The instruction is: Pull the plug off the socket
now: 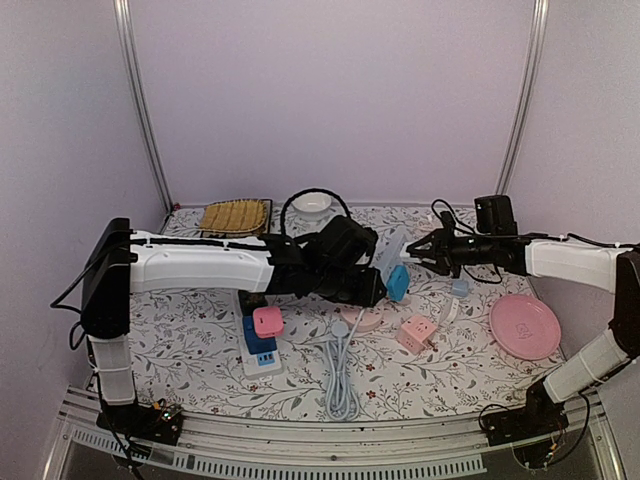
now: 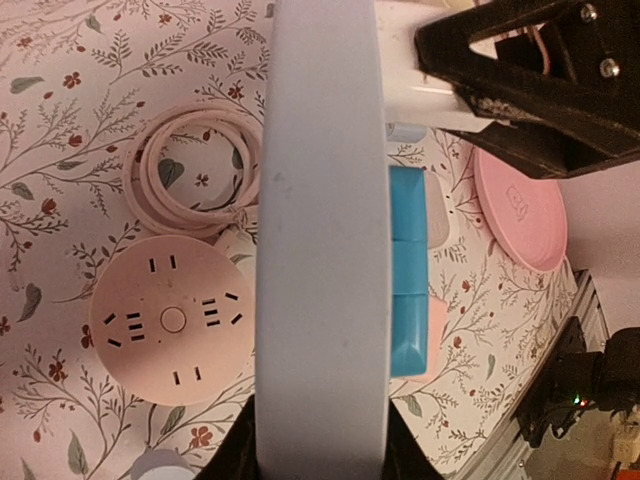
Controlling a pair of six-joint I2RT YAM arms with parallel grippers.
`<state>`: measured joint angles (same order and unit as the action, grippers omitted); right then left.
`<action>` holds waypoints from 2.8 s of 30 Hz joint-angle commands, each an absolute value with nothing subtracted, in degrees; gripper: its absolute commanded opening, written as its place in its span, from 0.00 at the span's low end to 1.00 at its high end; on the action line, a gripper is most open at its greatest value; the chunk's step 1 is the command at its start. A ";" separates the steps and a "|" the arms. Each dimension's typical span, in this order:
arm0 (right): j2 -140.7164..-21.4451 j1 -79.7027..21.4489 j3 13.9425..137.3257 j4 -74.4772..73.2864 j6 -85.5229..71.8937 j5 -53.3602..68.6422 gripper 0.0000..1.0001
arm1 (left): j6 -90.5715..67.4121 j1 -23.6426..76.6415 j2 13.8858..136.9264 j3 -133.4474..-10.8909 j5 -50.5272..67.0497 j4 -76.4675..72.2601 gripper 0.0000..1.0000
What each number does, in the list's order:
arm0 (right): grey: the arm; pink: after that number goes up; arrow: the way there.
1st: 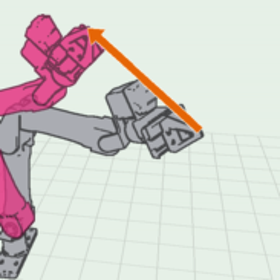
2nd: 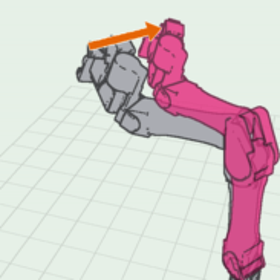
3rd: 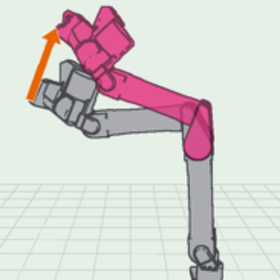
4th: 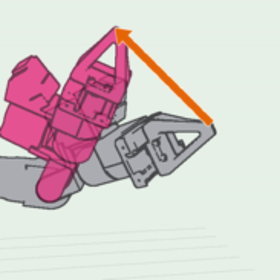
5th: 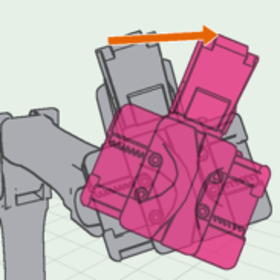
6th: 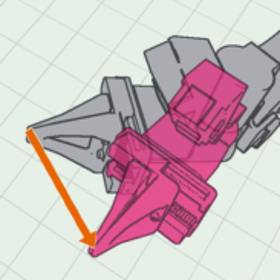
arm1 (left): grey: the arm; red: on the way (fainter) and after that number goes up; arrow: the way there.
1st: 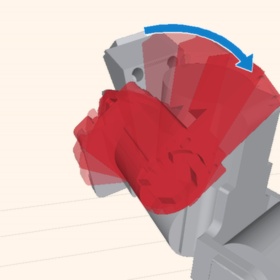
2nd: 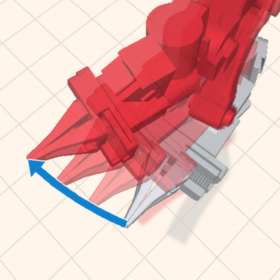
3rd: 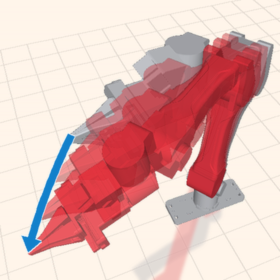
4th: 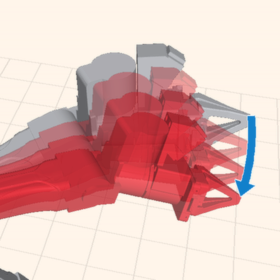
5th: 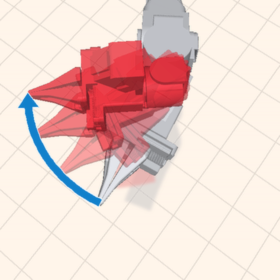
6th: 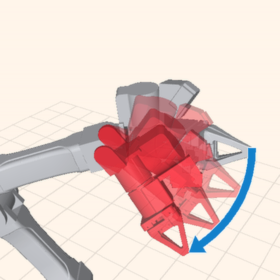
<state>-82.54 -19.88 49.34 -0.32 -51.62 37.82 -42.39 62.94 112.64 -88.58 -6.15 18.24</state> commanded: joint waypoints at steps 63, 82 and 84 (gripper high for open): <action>-81.28 -21.99 64.11 -17.86 -37.60 41.30 0.03 | -42.37 54.40 118.11 -93.45 -13.16 26.33 0.00; -82.93 -14.88 59.48 -8.00 -43.69 55.53 0.03 | -45.22 53.27 110.15 -82.66 -13.70 23.68 0.00; -82.04 -15.92 60.12 -9.11 -43.25 53.30 0.03 | -45.26 53.28 110.69 -83.18 -13.10 23.64 0.00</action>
